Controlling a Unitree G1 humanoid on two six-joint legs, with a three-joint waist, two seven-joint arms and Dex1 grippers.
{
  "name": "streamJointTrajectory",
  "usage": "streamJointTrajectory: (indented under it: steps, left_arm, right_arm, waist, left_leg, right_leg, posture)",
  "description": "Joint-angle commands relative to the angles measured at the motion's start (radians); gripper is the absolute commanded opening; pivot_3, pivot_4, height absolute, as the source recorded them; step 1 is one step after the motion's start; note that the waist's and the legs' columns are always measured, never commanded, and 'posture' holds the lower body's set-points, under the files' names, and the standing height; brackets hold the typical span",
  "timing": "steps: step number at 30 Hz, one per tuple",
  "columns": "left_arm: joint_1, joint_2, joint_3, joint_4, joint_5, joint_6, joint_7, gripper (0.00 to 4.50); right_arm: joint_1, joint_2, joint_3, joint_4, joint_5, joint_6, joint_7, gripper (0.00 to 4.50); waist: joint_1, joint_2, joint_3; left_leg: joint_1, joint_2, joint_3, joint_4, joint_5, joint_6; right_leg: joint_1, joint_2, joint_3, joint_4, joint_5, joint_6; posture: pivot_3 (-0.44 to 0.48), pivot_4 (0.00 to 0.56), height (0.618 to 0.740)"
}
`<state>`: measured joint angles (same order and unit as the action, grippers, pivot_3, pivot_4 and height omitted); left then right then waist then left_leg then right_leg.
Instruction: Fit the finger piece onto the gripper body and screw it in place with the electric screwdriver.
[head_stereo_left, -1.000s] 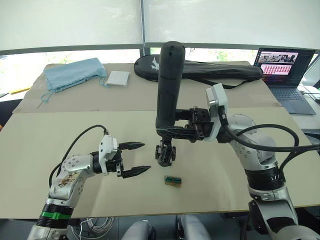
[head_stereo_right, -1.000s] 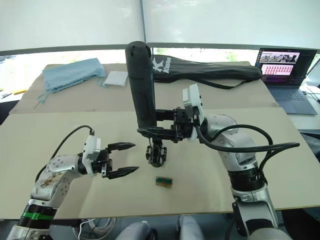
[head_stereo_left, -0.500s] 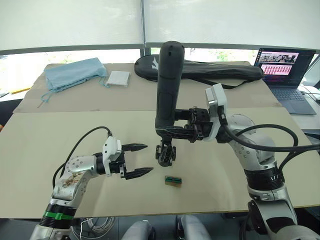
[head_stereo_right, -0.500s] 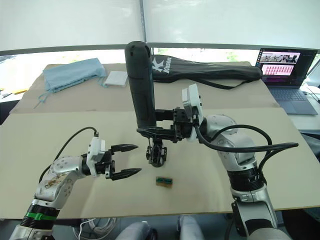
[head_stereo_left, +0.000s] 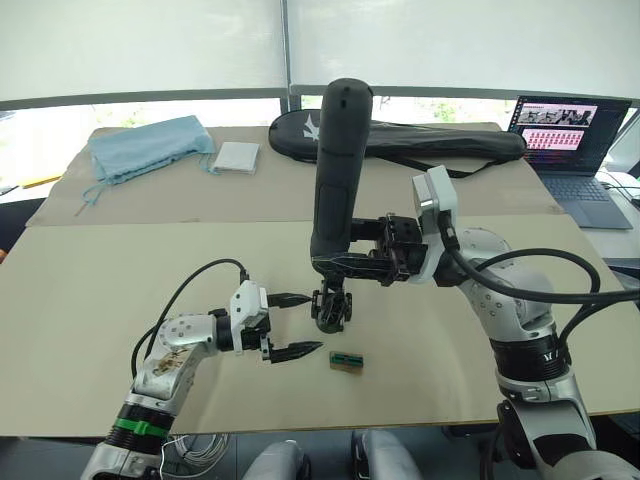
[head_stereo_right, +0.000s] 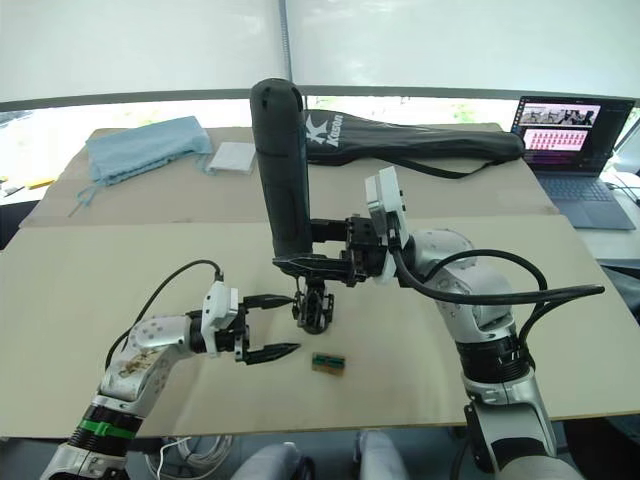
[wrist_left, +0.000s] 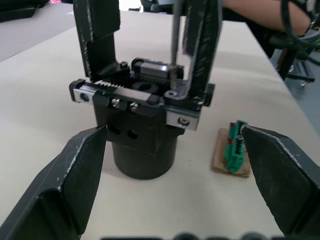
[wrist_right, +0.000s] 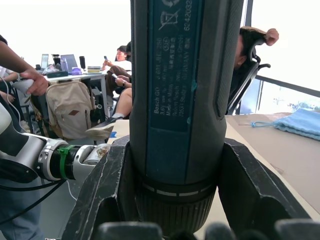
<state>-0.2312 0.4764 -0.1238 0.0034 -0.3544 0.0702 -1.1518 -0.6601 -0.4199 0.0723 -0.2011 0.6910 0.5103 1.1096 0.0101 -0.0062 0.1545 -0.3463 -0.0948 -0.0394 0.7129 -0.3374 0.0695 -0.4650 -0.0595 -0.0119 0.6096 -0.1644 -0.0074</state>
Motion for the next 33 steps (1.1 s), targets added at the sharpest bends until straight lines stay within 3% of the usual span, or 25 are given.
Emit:
streamJointTrajectory:
  steps: [1,33]
  left_arm:
    - [-0.014,-0.008,-0.005,-0.005,0.005,-0.02,0.005,4.5]
    - [-0.01,-0.012,0.036,0.014,-0.017,-0.005,0.04,4.5]
  right_arm:
    - [-0.023,-0.003,-0.025,-0.054,0.033,-0.006,0.004,1.9]
    - [-0.006,-0.009,-0.014,-0.046,0.002,-0.031,0.013,1.9]
  waist:
    - [0.0,0.0,0.0]
    - [0.001,0.0,0.0]
  left_leg:
    - [0.0,0.0,0.0,0.0,0.0,0.0]
    - [0.0,0.0,0.0,0.0,0.0,0.0]
  right_leg:
    - [0.0,0.0,0.0,0.0,0.0,0.0]
    - [0.0,0.0,0.0,0.0,0.0,0.0]
  posture:
    - [0.0,0.15,0.74]
    - [0.0,0.15,0.74]
